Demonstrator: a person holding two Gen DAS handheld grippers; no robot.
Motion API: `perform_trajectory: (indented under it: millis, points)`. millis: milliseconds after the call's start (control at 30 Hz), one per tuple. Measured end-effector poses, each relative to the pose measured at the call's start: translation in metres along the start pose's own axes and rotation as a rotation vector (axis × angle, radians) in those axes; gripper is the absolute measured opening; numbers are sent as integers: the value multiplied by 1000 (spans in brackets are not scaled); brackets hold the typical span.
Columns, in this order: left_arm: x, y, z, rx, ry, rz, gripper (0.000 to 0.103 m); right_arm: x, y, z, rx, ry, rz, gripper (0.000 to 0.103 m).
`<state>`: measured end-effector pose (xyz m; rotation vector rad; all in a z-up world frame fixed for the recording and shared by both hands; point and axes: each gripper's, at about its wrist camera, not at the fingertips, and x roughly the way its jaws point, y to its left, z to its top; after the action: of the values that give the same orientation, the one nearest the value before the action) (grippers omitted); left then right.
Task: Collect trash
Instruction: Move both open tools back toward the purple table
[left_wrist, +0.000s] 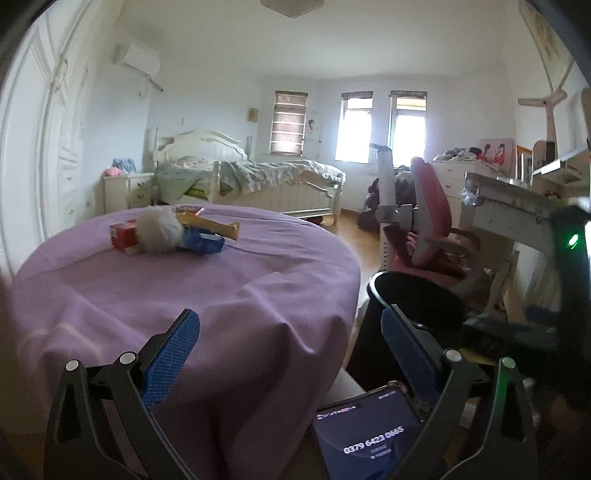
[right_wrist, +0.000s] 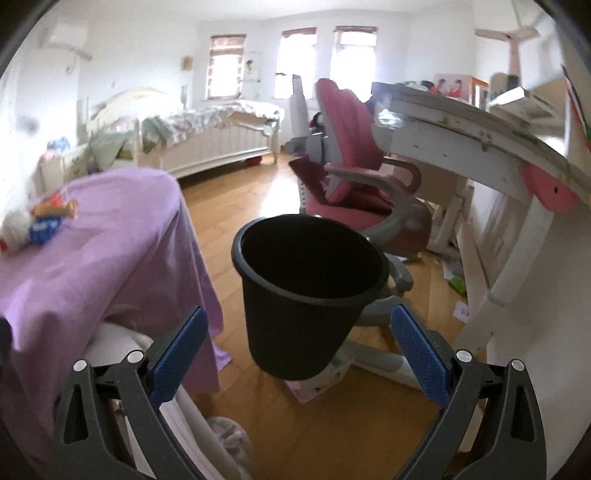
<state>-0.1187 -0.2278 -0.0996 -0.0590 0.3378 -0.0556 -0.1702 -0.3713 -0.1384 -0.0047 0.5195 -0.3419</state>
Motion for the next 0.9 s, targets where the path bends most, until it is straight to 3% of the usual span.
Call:
perform_trajectory:
  millis: [467,633,767,900]
  points:
    - [-17,-43,-29,166,35,124,98,-43,-57,-3,140,-39,49,98]
    - [-17,-52,-30,223,23,119,98,-44,-71,-7,187,-32,50,98]
    - [-22,-36,-19,161,4,127,98,-42,-77,-4,216,-34,48,98]
    - [-47,-14,-2,82,-75,111,98,-37,-77,-3,236,-25,43,98]
